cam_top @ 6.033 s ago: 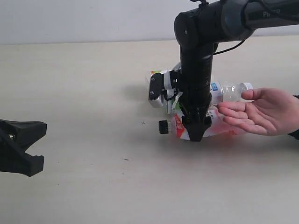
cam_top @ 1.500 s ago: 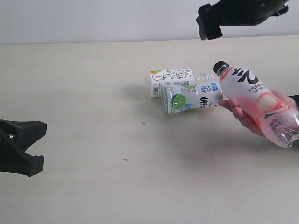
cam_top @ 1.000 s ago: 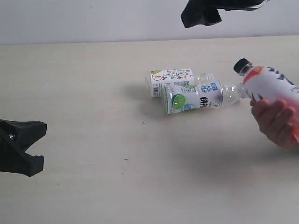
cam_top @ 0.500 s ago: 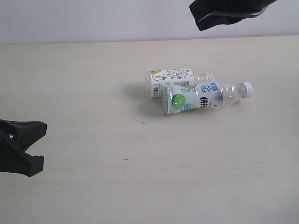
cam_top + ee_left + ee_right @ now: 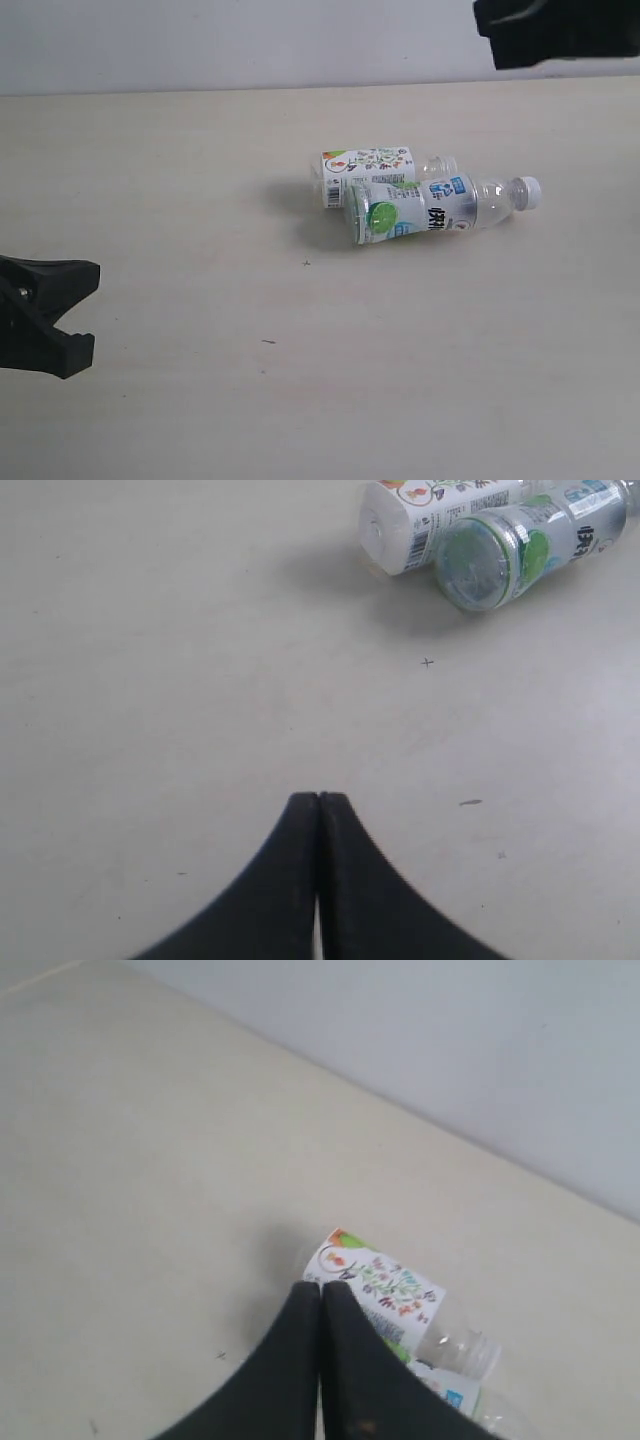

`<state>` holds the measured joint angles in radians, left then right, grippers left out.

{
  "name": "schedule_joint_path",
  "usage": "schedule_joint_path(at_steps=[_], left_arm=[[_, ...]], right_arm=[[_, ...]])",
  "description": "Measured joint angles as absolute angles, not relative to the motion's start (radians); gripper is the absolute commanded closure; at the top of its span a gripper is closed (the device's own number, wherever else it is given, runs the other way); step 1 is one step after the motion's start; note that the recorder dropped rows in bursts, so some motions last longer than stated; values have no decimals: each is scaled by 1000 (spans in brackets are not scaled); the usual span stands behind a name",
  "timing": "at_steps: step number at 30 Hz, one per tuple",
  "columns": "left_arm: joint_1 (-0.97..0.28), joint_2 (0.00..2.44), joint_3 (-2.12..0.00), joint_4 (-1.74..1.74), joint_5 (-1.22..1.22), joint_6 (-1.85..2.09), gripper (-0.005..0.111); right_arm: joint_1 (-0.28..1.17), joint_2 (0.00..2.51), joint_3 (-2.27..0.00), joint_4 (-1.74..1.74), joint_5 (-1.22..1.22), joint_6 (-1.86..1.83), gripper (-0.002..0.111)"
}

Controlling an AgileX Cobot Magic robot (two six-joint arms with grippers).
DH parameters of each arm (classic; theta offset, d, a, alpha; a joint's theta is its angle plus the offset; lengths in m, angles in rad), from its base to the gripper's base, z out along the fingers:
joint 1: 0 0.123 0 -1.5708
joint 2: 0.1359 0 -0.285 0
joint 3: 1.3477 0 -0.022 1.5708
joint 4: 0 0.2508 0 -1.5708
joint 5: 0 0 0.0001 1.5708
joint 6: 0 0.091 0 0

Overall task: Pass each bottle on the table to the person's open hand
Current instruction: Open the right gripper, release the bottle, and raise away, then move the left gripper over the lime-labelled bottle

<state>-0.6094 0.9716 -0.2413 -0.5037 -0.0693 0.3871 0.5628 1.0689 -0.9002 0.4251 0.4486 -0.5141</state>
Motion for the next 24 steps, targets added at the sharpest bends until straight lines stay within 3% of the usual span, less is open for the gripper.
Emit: schedule_joint_path(at_steps=[10,19,24], left_arm=[[-609,972,-241,-504,-69,388,107],[-609,972,-241,-504,-69,388,107],[-609,972,-241,-504,-69,388,107]], right_arm=[[563,711,-468,487,89,-539,108],[563,349,-272,501,60,-394,108],[563,229,-247,501,172,-340,108]])
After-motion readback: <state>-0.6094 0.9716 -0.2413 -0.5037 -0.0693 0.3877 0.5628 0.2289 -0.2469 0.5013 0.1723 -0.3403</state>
